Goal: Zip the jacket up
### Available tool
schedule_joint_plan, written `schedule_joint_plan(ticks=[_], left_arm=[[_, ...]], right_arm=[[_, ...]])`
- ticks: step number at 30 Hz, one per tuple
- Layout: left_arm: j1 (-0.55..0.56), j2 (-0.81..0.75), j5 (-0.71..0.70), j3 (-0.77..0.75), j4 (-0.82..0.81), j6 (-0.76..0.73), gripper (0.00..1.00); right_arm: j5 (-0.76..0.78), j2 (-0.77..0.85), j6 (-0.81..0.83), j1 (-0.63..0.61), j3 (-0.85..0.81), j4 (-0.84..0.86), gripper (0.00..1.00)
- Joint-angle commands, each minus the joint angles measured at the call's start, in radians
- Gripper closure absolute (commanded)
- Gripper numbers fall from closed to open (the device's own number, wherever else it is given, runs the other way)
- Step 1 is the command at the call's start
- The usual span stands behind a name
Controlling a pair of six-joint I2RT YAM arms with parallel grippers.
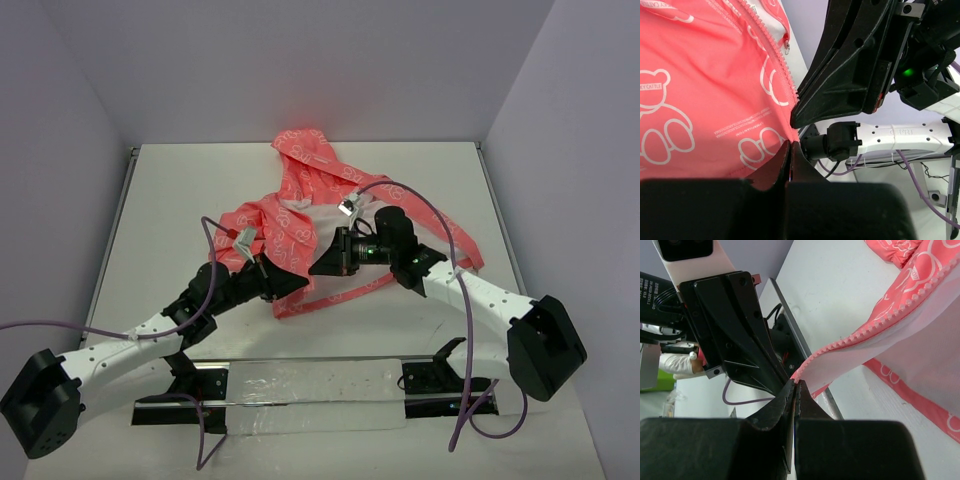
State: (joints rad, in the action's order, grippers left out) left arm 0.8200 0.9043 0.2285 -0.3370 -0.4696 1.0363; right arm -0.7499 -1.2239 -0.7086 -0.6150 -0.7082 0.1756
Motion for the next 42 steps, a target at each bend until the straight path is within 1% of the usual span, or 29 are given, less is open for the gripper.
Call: schedule_joint_plan(ticks=[1, 4, 5, 7, 10, 12, 13, 14, 15, 17, 19, 20, 22, 26, 29, 30, 33, 35, 38, 40, 42], left_arm=[[-0.004, -0.039, -0.018, -0.030, 0.006, -0.013, 1.00], [-0.002, -0.044, -0.035, -0.030, 0.026, -0.015, 1.00], [-0.002, -0.044, -0.038, -0.029, 0.028, -0.015, 1.00], [-0.002, -0.041, -0.041, -0.024, 0.027, -0.012, 1.00], [-0.002, -0.042, -0.068, -0.014, 0.038, -0.009, 1.00], [-0.004, -0.046, -0.091, -0.008, 0.049, -0.006, 1.00], [-0.003, -0.050, -0.100, -0.001, 0.049, -0.001, 1.00], [-0.004, -0.057, -0.124, 0.009, 0.051, 0.000, 1.00], [-0.005, -0.062, -0.134, 0.015, 0.046, 0.003, 1.00], [-0.011, -0.067, -0.145, 0.018, 0.049, 0.004, 1.00], [-0.019, -0.064, -0.145, 0.009, 0.058, -0.011, 1.00], [-0.023, -0.058, -0.141, -0.002, 0.068, -0.019, 1.00], [-0.028, -0.041, -0.135, -0.025, 0.083, -0.038, 1.00], [-0.032, -0.015, -0.132, -0.063, 0.099, -0.058, 1.00], [-0.044, 0.008, -0.116, -0.088, 0.104, -0.067, 1.00], [-0.045, 0.025, -0.110, -0.105, 0.103, -0.070, 1.00], [-0.046, 0.060, -0.093, -0.147, 0.127, -0.086, 1.00], [-0.046, 0.079, -0.070, -0.168, 0.135, -0.090, 1.00], [-0.047, 0.079, -0.035, -0.171, 0.112, -0.079, 1.00], [-0.049, 0.074, -0.044, -0.180, 0.127, -0.078, 1.00], [-0.058, 0.074, -0.070, -0.209, 0.186, -0.101, 1.00]], right_arm=[[0.010, -0.003, 0.012, -0.011, -0.057, 0.026, 0.98], [0.033, -0.002, 0.028, -0.012, -0.069, -0.004, 0.88], [0.036, -0.001, 0.031, -0.013, -0.071, -0.011, 0.81], [0.042, -0.002, 0.043, -0.012, -0.077, -0.027, 0.67], [0.072, 0.009, 0.090, -0.011, -0.094, -0.107, 0.37], [0.117, 0.022, 0.127, -0.009, -0.107, -0.176, 0.29], [0.205, 0.044, 0.143, -0.009, -0.132, -0.284, 0.25], [0.256, 0.060, 0.165, -0.009, -0.145, -0.336, 0.23], [0.344, 0.090, 0.179, -0.007, -0.168, -0.417, 0.20], [0.478, 0.137, 0.187, 0.000, -0.190, -0.513, 0.18], [0.754, 0.199, 0.173, 0.038, -0.215, -0.677, 0.13], [0.862, 0.223, 0.159, 0.071, -0.219, -0.741, 0.13], [0.949, 0.288, 0.169, 0.189, -0.183, -0.788, 0.13], [0.949, 0.402, 0.170, 0.464, -0.107, -0.802, 0.14], [0.961, 0.434, 0.140, 0.593, -0.059, -0.798, 0.14], [0.977, 0.432, 0.121, 0.656, -0.048, -0.796, 0.14], [1.000, 0.414, 0.065, 0.726, -0.011, -0.782, 0.13], [1.017, 0.409, 0.034, 0.741, 0.011, -0.762, 0.12], [1.022, 0.417, 0.057, 0.748, 0.041, -0.699, 0.09], [1.065, 0.378, 0.070, 0.749, 0.038, -0.681, 0.06], [1.085, 0.308, 0.095, 0.750, 0.009, -0.684, 0.05]])
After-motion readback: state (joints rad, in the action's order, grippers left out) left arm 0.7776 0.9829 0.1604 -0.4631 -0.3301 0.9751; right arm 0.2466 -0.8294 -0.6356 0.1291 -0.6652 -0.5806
